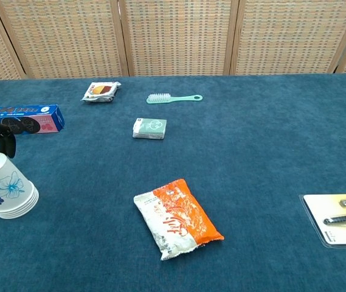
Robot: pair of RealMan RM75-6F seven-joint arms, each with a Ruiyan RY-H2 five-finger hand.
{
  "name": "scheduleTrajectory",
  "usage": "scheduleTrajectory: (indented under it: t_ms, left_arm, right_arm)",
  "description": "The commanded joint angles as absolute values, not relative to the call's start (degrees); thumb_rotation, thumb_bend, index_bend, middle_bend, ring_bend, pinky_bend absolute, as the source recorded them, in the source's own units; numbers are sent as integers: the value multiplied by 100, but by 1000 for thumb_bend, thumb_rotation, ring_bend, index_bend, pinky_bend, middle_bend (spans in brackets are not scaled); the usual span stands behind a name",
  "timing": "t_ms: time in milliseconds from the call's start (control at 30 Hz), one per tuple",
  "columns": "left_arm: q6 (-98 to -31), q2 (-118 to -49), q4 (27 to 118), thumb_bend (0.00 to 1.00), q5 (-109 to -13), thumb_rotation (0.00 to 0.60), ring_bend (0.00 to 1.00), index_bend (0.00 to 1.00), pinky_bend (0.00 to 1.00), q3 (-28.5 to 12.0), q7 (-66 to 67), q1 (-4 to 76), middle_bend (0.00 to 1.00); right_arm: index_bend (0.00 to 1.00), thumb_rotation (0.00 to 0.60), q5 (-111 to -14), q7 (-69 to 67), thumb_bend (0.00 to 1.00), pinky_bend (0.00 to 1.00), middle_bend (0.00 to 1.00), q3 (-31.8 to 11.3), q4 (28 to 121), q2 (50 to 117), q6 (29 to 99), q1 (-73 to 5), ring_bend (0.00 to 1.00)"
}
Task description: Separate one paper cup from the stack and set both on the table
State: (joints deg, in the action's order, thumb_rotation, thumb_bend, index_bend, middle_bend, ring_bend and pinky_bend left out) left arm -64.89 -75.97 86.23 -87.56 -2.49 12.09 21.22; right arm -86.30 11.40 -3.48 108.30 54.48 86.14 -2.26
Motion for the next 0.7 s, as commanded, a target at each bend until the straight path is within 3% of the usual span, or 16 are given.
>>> scheduleTrajectory:
  t_ms: [33,300,567,700]
  left_arm:
    - [-6563,-7627,8597,69,-8749,600,492,479,500,-248,1190,2107,536]
    - [-6876,-7527,8677,68,-8734,600,492,482,501,-350,696,2056,537]
    - [-7110,-7383,8982,69,-8462,600,493,489,501,-830,-2447,2074,543]
    - [-6798,-7466,9006,68,-8208,600,493,491,501,-1108,-4295,2256,543]
  right_arm:
    - [0,600,-8629,1140,0,0,0,-345,10829,5449,8607,-229,0]
    - [0,600,-8632,1185,0,0,0,-333,10838,5457,8600,-232,0]
    - [0,600,-8576,1168,0,0,0,-373,10831,5477,8512,-302,0]
    - [30,600,-8667,966,0,0,0,-483,10591,5560,8366,-503,0]
